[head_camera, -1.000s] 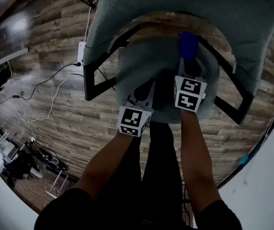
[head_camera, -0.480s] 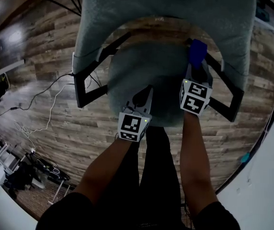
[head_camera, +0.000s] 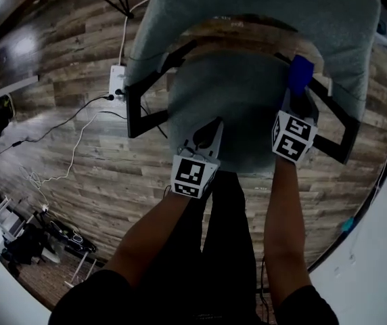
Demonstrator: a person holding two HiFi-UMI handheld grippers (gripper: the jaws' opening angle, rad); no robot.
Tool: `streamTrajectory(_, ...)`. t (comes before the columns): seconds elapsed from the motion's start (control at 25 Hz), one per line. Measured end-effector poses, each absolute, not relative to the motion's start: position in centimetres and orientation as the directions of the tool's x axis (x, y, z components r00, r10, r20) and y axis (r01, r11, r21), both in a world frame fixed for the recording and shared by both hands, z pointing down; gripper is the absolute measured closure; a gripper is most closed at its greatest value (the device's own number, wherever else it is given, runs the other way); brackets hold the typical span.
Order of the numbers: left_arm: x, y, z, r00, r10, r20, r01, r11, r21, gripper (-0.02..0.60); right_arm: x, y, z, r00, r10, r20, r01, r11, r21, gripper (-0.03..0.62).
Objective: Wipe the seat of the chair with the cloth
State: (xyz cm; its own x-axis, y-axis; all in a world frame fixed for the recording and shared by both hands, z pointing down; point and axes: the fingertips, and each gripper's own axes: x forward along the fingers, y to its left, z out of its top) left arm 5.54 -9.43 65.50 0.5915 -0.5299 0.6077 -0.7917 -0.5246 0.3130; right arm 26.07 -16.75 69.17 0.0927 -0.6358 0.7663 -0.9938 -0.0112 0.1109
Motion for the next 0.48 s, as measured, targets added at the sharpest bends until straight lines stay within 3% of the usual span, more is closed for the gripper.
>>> streamTrajectory(0.48, -2.1, -6.6, 65.5, 0.527, -0.582, 0.62, -0.846, -0.43, 0.316, 0.575, 9.8, -14.1, 68.0, -0.157, -0.648, 0.745, -0.984, 0.169, -0.06, 0.487)
